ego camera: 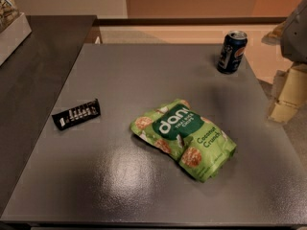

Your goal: Move pepsi can near green rice chip bag

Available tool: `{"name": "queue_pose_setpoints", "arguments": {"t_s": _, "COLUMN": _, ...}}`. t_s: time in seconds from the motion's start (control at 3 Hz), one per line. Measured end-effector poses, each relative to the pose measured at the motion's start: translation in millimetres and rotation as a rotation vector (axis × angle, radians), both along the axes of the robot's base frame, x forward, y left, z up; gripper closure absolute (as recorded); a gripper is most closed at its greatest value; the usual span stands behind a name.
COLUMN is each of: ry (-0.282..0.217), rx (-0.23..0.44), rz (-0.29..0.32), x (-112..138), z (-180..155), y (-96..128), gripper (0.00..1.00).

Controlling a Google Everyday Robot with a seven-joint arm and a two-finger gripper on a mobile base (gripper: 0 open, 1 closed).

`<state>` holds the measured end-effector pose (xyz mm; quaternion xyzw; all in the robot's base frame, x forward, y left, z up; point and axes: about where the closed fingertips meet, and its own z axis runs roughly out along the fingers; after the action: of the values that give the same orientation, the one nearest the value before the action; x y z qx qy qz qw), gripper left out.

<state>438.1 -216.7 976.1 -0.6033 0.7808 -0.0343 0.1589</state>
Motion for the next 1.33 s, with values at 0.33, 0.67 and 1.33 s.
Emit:
{"name": "queue_pose_setpoints", "arguments": {"t_s": 0.33, "ry": 0.000, "rx": 0.000, "rz": 0.000, "x": 0, "z": 0, "y": 0, "gripper": 0.00}}
{"name": "queue_pose_setpoints", "arguments": {"t_s": 0.67, "ry": -0.016, "rx": 0.001, "rz": -0.043, "x": 19, "z": 3, "y": -8, "gripper": 0.00}}
{"name": "queue_pose_setpoints", "arguments": {"t_s": 1.33, "ry": -0.060, "rx": 0.080, "rz": -0.136, "x": 78, "z": -3, "y": -25, "gripper": 0.00}}
